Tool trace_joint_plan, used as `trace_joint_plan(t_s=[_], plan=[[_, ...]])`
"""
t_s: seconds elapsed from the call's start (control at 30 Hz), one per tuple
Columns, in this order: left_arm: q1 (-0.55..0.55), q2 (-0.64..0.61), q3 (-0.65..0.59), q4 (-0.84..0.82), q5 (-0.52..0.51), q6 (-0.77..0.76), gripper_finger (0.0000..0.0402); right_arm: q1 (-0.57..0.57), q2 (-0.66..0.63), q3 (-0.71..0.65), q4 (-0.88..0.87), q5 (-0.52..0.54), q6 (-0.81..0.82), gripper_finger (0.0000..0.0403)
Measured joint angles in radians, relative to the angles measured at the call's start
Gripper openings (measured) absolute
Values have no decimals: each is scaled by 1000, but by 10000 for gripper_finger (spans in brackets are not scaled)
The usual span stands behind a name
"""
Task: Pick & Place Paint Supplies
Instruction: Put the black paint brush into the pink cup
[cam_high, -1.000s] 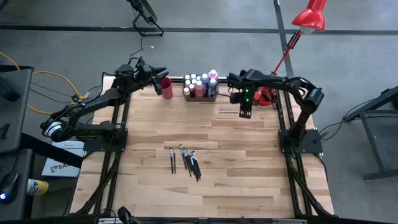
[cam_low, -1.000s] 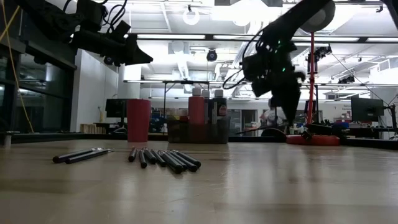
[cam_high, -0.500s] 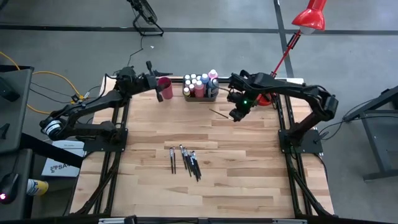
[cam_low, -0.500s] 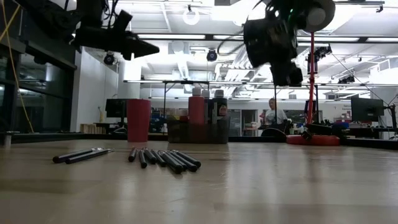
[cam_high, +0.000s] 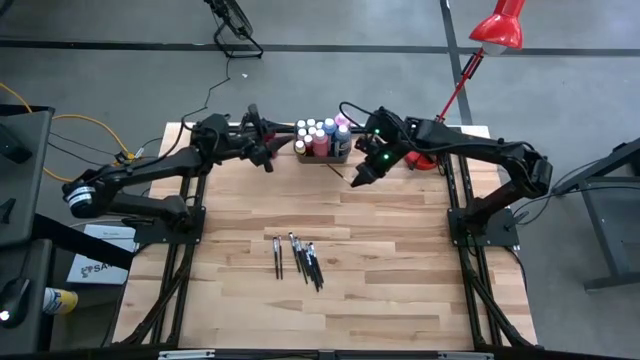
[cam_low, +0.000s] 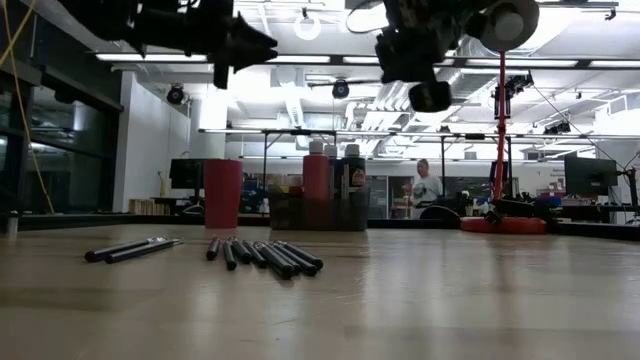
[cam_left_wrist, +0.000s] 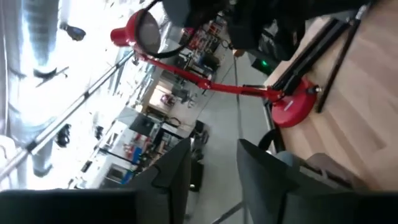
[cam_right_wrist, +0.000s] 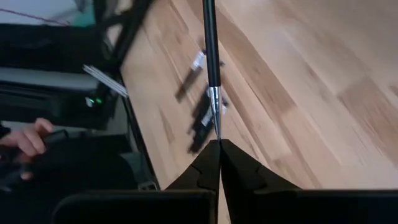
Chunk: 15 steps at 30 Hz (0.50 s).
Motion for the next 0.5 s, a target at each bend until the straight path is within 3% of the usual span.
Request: trace_joint_plan(t_s=[0.3, 0.5], plan=[[-98, 0, 65, -124, -217, 368, 227, 17, 0, 0, 281, -3, 147, 4], [-145, 0, 65, -123, -292, 581, 245, 15, 0, 0, 446, 17, 228, 4]])
